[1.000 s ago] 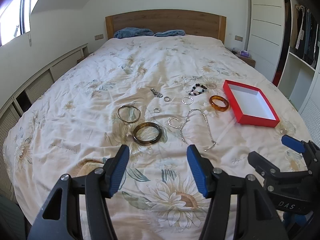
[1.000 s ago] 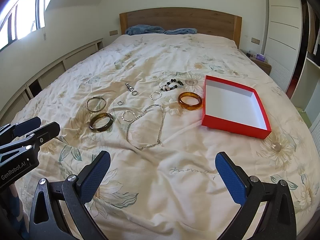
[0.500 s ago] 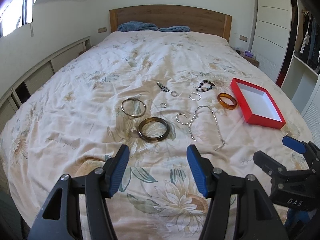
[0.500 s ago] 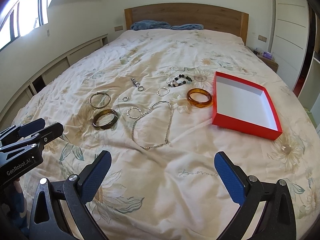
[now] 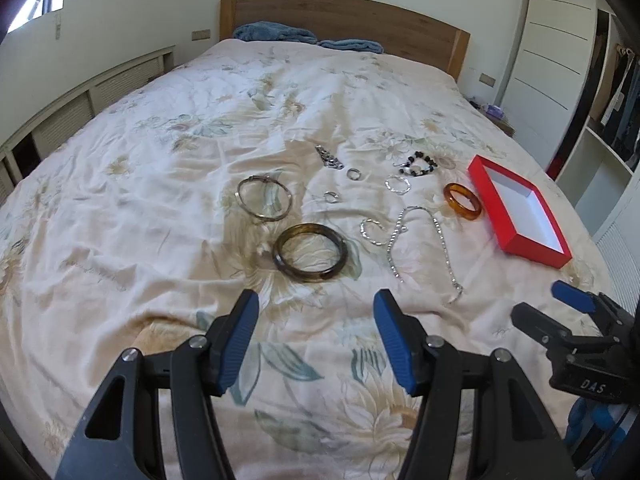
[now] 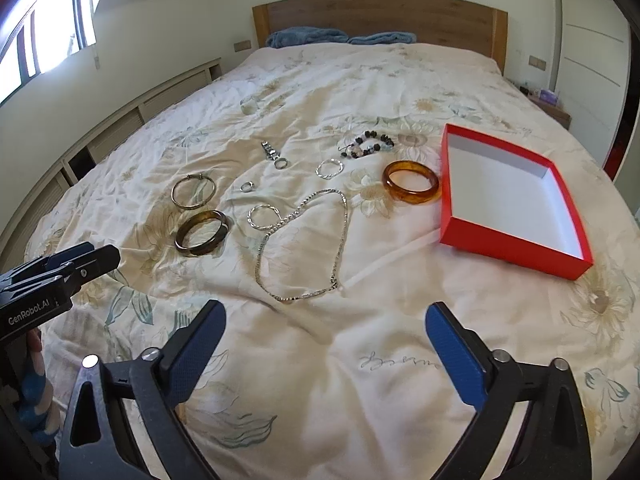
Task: Organize jewelry
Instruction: 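Grasp the dark tortoiseshell bangle with the left gripper while the right grasps the silver chain necklace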
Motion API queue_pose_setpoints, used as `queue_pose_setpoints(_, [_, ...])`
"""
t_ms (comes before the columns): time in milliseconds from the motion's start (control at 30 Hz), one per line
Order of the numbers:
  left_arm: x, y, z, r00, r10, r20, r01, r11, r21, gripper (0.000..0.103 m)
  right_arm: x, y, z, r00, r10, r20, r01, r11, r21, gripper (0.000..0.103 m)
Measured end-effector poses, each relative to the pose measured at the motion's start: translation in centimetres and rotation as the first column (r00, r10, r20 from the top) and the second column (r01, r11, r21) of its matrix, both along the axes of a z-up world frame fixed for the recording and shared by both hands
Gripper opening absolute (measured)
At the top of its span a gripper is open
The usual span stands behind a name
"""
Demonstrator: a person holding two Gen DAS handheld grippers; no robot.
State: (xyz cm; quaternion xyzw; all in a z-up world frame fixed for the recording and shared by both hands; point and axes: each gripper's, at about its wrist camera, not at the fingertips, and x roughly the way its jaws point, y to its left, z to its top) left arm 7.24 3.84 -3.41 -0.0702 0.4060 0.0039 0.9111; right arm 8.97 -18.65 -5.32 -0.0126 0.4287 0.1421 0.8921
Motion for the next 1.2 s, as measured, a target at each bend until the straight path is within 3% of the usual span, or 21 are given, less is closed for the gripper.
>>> queue_pose_setpoints(267, [4.1, -0.7, -1.5, 0.992, -0.125, -0.026, 0.123, 0.991, -0.043, 0.055, 3.2, 0.7, -1.7, 0.997, 0.049, -0.058, -0.045, 0.996, 0.072, 0.092])
queue_pose_setpoints(367, [6.0, -1.1, -2.4, 0.984, -0.173, -0.044, 0.171, 0.984, -0.049, 0.046, 4.8, 1.1, -2.8, 0.993, 0.069, -0.092, -0.059, 0.993, 0.107, 0.092])
queue_pose_setpoints(633, [10.7, -1.0, -6.3, 0.956, -0.257, -0.141, 0.25, 0.966, -0.07, 0.037, 7.9, 2.6, -5.2, 0.981, 0.132, -0.14, -0.11, 0.982, 0.155, 0.092])
queue_pose_setpoints(767, [11.8, -1.2, -8.3, 0.939, -0.283, -0.194, 0.276, 0.959, -0.063, 0.028, 9.0, 2.9, -6.5, 0.973, 0.155, -0.169, -0.126, 0.977, 0.171, 0.092])
queue_pose_setpoints(867, [12.3, -1.3, -9.5, 0.93, -0.291, -0.225, 0.29, 0.956, -0.04, 0.027, 9.4, 3.3, -7.4, 0.969, 0.165, -0.183, -0.135, 0.977, 0.165, 0.093])
queue_pose_setpoints(1033, [12.6, -0.7, -10.0, 0.932, -0.287, -0.22, 0.279, 0.958, -0.07, 0.019, 10.4, 3.6, -8.6, 0.965, 0.164, -0.206, -0.127, 0.975, 0.184, 0.102])
queue_pose_setpoints(1200, [12.5, 0.1, -10.0, 0.941, -0.272, -0.201, 0.255, 0.961, -0.107, 0.01, 11.1, 4.2, -9.3, 0.962, 0.159, -0.221, -0.124, 0.979, 0.162, 0.102])
